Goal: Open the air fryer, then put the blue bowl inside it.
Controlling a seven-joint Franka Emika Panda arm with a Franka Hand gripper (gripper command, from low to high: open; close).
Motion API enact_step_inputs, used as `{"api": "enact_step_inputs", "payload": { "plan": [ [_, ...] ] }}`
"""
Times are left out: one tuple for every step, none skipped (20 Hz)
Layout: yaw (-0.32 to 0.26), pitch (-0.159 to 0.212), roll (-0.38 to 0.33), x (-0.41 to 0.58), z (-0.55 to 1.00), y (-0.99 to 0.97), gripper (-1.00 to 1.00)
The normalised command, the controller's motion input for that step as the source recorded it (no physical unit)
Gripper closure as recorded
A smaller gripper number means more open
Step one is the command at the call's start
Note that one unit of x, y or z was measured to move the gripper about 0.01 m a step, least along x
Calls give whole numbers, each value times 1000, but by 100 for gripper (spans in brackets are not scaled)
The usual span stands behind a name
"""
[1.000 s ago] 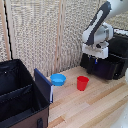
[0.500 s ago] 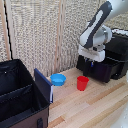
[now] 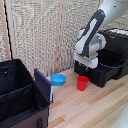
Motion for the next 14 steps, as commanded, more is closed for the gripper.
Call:
{"api": "enact_step_inputs", "payload": {
  "plan": [
    [-58, 0, 0, 49, -43, -23, 100],
    [-34, 0, 21, 0, 0, -91, 100],
    [0, 0, 10, 0, 6, -49, -100],
    [-9, 2, 0, 0, 151, 0, -100],
    [1, 1, 0, 0, 366, 0, -100],
    [4, 72, 17, 0, 511, 0, -100],
    [22, 95, 30, 0, 686, 51, -100],
    [43, 112, 34, 0, 800, 54, -100],
    [41, 119, 31, 0, 869, 111, -100],
    [50, 131, 26, 6, 869, 131, -100],
    [43, 120, 5, 117, 917, 189, -100],
    [43, 134, 0, 157, 923, 240, -100],
    [39, 137, 0, 171, 906, 211, -100],
    [40, 117, 0, 186, 840, 240, -100]
  ]
}}
